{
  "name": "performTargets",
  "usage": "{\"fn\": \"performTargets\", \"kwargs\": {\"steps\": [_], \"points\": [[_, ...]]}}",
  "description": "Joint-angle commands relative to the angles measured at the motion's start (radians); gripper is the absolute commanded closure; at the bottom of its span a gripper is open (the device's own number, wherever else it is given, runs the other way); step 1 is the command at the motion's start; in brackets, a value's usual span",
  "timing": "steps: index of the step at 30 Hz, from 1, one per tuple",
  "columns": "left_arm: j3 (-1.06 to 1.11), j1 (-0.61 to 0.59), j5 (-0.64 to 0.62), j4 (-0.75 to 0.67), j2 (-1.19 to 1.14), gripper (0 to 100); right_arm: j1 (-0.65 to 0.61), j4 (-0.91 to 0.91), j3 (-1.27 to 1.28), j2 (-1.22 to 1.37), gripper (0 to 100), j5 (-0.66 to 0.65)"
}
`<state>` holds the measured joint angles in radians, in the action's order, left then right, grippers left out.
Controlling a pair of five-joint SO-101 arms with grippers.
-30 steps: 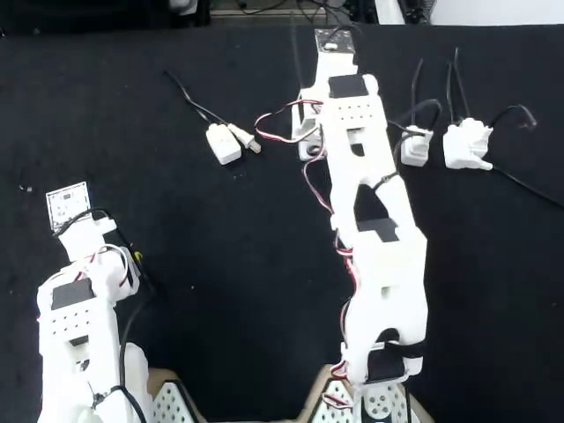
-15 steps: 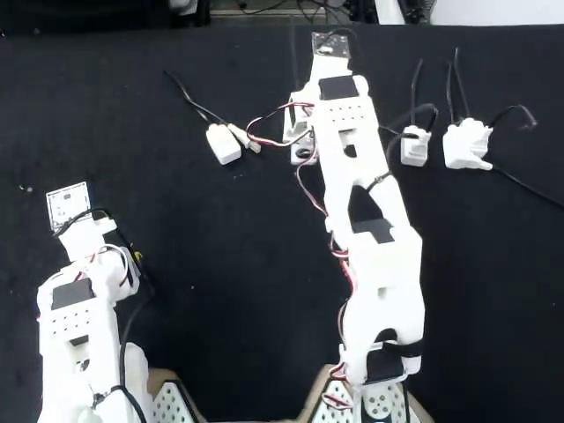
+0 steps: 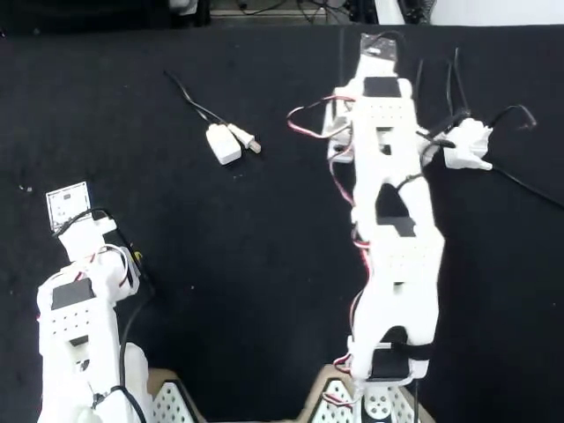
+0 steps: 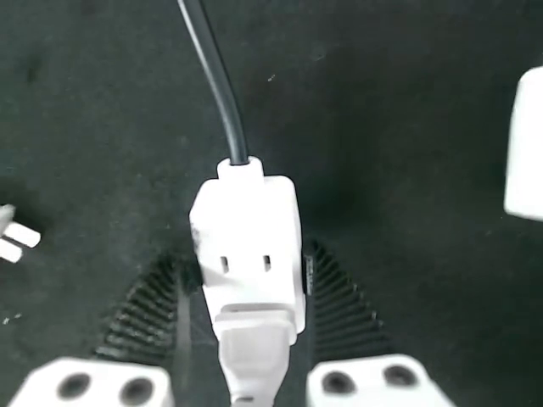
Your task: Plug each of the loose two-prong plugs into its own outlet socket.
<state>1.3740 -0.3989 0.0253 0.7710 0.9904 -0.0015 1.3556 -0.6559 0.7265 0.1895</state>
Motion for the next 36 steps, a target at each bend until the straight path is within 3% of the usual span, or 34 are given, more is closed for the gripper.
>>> {"fn": "performTargets", "kwargs": {"steps": [1,10,26,36], "points": [[-0.008,-0.01,-0.003,-0.008,0.017,79,0.048,-0.046,-0.015,-0.019,98.8,-0.075],[-0.008,-0.01,-0.003,-0.008,0.017,79,0.146,-0.109,-0.024,0.019,98.8,-0.18],[-0.008,-0.01,-0.003,-0.006,0.017,79,0.224,-0.097,-0.15,0.122,98.5,-0.173],[-0.008,-0.01,-0.003,-0.006,0.017,79,0.23,-0.034,-0.242,0.125,82.8,-0.172]]}}
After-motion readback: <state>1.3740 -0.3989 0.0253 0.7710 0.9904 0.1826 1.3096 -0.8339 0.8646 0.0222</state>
